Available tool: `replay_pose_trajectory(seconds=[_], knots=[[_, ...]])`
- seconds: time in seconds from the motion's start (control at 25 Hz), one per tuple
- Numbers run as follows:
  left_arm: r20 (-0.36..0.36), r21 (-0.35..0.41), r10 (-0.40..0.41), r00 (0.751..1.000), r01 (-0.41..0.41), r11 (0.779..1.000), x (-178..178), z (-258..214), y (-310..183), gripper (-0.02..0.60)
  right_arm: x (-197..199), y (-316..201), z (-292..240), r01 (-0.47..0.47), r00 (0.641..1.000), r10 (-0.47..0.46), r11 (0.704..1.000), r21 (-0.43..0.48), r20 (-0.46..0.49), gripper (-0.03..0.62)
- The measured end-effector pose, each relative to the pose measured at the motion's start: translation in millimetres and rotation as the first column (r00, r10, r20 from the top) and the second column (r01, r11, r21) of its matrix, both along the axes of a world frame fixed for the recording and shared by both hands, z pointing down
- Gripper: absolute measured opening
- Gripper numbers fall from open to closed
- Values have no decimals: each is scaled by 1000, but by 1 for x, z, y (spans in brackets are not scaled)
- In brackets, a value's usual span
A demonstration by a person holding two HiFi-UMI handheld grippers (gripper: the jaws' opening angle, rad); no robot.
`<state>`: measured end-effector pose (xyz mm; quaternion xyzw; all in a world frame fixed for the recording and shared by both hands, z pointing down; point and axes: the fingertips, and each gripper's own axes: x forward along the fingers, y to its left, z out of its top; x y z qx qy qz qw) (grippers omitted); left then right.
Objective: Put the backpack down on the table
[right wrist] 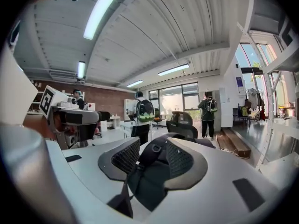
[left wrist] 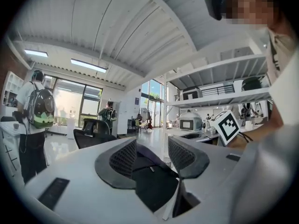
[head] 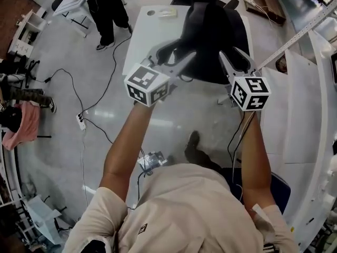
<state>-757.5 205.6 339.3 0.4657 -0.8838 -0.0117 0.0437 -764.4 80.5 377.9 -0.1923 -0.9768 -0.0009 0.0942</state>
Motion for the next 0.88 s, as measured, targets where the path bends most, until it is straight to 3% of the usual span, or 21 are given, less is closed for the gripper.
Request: replay_pose_trajectory(seconds=[0.04,0.12,0.28,0.4,0.64,0.88], knots=[[15,5,8,1000,-9,1000,17,-7,8,207,15,14,-7,19,1000,-19,1000,-3,15,173],[46,18,18,999,-19,1000,51,-20,24,157,47,40,-23,61,997,-60,998,-8,53,54],[110,43,24,994,-29,999,120,-50,59,69,112,90,-60,130,984,-130,991,6,123,40],[153,60,42,987,-51,997,173,-69,82,40,166,125,-81,162,974,-164,986,22,153,38],[187,82,81,979,-97,992,263,-97,104,21,261,165,-107,194,964,-200,980,52,174,37],[191,80,114,975,-131,988,331,-109,91,21,334,159,-123,206,960,-211,978,43,186,37]])
